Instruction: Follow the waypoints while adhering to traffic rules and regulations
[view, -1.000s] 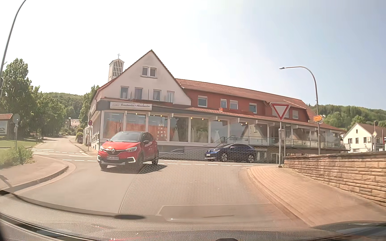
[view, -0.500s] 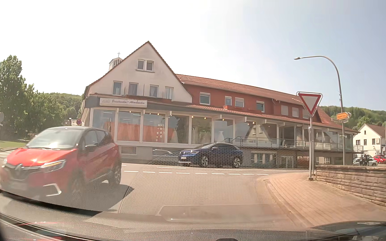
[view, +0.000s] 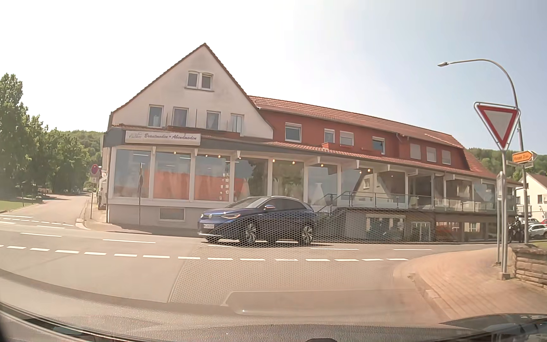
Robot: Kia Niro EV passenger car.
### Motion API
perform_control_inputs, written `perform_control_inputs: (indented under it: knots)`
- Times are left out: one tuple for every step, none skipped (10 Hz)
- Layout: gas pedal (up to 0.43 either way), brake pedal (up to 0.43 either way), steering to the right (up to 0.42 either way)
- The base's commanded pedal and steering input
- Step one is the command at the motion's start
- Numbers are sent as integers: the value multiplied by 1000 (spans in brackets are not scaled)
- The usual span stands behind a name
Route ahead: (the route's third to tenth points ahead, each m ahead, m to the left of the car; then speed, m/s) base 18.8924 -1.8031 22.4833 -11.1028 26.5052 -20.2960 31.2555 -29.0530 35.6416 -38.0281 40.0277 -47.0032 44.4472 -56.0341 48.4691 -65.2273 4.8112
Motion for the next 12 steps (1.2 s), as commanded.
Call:
perform_control_inputs:
  knots:
    - [0,171,-1]
    - [0,177,5]
    - [0,171,10]
    - [0,165,16]
    - [0,159,23]
    - [0,146,28]
    - [0,128,34]
    - [0,110,41]
    - [0,98,51]
    - [0,85,63]
    - [0,43,73]
    - [0,0,82]
